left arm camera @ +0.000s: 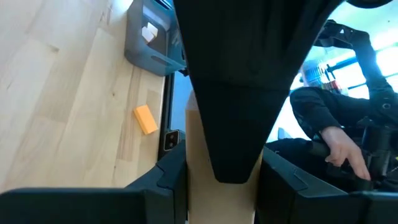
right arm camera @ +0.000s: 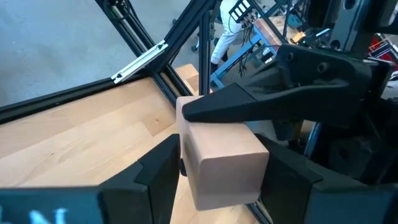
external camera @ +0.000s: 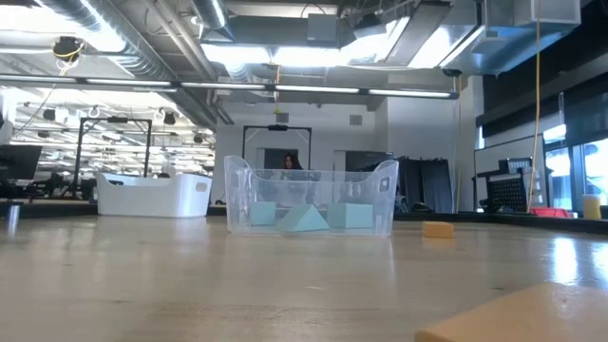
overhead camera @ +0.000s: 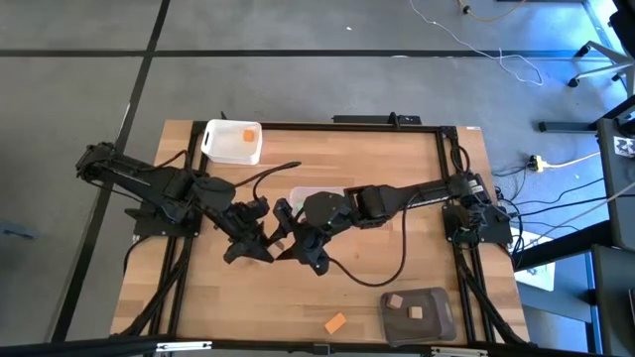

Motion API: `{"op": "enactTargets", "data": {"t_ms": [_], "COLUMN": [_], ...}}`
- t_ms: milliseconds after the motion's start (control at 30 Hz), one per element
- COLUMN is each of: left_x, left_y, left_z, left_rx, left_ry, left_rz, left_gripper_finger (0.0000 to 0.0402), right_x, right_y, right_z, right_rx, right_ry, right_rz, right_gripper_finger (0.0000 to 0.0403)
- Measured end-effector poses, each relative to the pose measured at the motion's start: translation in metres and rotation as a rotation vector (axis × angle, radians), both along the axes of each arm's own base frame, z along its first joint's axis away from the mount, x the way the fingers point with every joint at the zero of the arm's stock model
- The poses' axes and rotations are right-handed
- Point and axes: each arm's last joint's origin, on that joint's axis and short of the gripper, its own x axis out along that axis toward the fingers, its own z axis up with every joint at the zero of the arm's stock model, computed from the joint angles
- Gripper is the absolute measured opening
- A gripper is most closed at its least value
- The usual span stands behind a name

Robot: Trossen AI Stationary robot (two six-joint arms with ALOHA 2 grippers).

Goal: Sort & place blocks by color
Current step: Put the brown block into the black bin

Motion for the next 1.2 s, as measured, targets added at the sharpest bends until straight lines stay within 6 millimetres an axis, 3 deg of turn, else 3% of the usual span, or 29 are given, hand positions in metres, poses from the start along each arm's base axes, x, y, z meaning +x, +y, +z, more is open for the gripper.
{"op": "enactTargets", "data": {"t_ms": [200,400,700,933,1200], "left_x": [0.000,-0.001,-0.001,-0.002,-0.004], "left_y": [0.000,0.000,0.000,0.000,0.001], "left_z": [0.000,0.000,0.000,-0.003,-0.002], "left_rx": [0.003,0.004,0.004,0.008,0.027], "left_ry": [-0.003,0.001,0.003,0.035,0.024], "left_rz": [-0.006,-0.012,-0.014,-0.014,-0.025], "left_gripper_finger": [0.0121,0.0121,0.0121,0.0196,0.0208], "right_x": [0.001,0.001,0.001,0.000,-0.008], "right_y": [0.000,0.000,0.000,0.001,0.006], "right_z": [0.001,0.000,0.000,0.001,0.010], "right_rx": [-0.001,0.008,0.009,0.003,-0.012], "right_ry": [-0.019,-0.012,-0.011,-0.016,0.020], "right_rz": [0.003,0.004,0.000,-0.001,0.000], "right_gripper_finger": [0.0187,0.0137,0.0137,0.0137,0.0137]}}
